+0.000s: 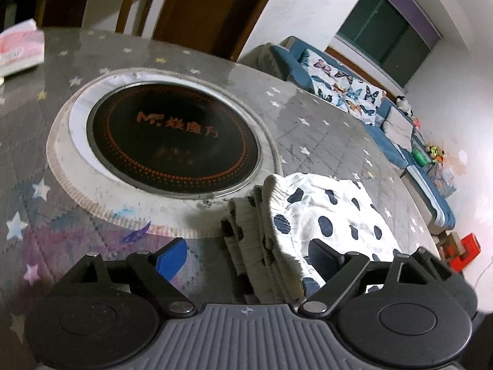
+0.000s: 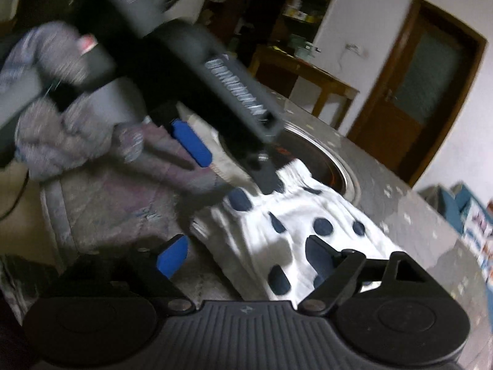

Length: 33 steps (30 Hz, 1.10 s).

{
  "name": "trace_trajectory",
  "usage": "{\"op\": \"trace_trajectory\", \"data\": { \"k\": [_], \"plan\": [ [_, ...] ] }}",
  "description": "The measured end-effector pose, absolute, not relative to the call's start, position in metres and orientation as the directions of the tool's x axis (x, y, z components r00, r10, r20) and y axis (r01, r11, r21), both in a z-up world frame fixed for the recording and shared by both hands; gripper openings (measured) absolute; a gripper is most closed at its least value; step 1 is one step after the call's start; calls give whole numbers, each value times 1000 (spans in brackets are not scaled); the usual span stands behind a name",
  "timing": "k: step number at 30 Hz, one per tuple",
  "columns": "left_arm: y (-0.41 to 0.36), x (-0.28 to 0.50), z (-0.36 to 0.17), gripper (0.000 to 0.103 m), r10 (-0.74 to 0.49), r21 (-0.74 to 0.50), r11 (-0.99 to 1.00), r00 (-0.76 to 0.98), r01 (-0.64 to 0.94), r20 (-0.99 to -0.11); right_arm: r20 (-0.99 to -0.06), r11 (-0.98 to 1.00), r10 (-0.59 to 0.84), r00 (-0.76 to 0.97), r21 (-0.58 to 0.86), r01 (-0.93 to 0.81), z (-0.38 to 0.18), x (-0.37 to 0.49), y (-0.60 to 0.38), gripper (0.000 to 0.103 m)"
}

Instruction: Fold clothes

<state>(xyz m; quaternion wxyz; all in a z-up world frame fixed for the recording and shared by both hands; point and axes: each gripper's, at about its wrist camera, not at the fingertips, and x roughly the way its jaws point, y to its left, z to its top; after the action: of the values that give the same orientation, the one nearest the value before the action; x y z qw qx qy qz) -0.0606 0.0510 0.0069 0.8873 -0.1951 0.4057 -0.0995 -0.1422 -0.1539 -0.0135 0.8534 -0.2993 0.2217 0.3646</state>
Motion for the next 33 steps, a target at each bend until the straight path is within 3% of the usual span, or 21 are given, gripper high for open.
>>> {"op": "trace_trajectory", "data": {
  "k": [8,14,33],
  "plan": [
    [56,-56,5,90,-390,-526,849,616,-46,-684,-599,482,449,663,-462,-744,-23,-149,-135,59],
    [53,-57,5,91,-423,-567,822,603,-59,-676,-601,500,459,654,-434,-749,-20,-149,-137,39],
    [52,-50,-19,90,-560,-766,596,560,-241,-611,-534,605,519,667,-322,-728,12,-141,-166,26]
  ]
}}
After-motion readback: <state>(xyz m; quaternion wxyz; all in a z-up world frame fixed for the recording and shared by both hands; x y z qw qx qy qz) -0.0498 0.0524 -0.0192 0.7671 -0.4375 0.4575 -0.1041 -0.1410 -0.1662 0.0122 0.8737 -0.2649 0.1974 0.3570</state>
